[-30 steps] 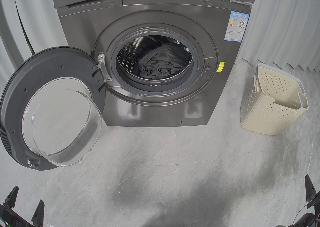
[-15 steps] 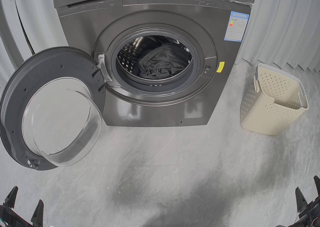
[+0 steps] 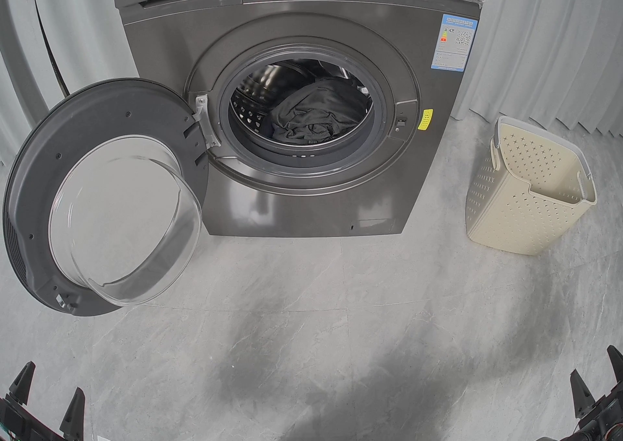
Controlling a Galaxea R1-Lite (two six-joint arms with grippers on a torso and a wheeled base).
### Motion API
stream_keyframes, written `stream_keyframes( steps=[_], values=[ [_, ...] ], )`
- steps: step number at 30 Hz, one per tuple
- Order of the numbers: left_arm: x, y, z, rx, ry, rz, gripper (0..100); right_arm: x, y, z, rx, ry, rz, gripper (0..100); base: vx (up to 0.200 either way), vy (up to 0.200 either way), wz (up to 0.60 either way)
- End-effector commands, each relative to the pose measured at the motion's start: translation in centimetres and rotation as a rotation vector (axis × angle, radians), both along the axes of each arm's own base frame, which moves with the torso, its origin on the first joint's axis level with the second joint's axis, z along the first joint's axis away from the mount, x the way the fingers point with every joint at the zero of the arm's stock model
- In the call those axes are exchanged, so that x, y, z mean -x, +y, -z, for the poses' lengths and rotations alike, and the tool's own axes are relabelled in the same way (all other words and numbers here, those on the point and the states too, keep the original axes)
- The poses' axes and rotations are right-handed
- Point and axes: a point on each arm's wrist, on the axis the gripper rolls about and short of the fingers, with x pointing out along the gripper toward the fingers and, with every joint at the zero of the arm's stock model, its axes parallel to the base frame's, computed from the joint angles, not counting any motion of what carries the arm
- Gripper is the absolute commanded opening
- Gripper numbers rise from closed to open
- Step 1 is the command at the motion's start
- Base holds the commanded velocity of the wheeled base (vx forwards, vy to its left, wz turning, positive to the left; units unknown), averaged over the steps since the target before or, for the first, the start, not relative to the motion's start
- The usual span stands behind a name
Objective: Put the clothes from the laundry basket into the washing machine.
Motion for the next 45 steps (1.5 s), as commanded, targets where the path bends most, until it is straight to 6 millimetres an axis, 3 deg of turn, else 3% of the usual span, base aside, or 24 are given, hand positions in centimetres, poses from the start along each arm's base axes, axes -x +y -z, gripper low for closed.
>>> stream_keyframes(
  steps=[1, 13, 25, 34, 41, 45],
  values=[
    [-0.03, 0.00, 0.47, 0.001, 0.004, 0.000, 100, 0.09, 0.00, 0.04, 0.000, -0.010, 0.000, 100, 0.000, 0.200, 0.00],
    [-0.03, 0.00, 0.47, 0.007, 0.004, 0.000, 100, 0.09, 0.00, 0.04, 0.000, -0.010, 0.000, 100, 0.000, 0.200, 0.00],
    [-0.03, 0.01, 0.47, 0.012, 0.004, -0.003, 100, 0.09, 0.00, 0.04, 0.000, -0.010, 0.000, 100, 0.000, 0.000, 0.00],
    [-0.03, 0.02, 0.48, 0.022, 0.006, -0.002, 100, 0.09, 0.00, 0.04, 0.000, -0.010, 0.000, 100, 0.000, 0.200, 0.00],
    [-0.03, 0.01, 0.48, 0.024, 0.006, -0.003, 100, 0.08, 0.01, 0.04, 0.002, -0.009, 0.003, 100, 0.000, 0.000, 0.00],
    [-0.03, 0.01, 0.47, 0.024, 0.004, -0.003, 100, 0.08, 0.00, 0.04, 0.001, -0.009, 0.008, 100, 0.000, 0.000, 0.60]
  ],
)
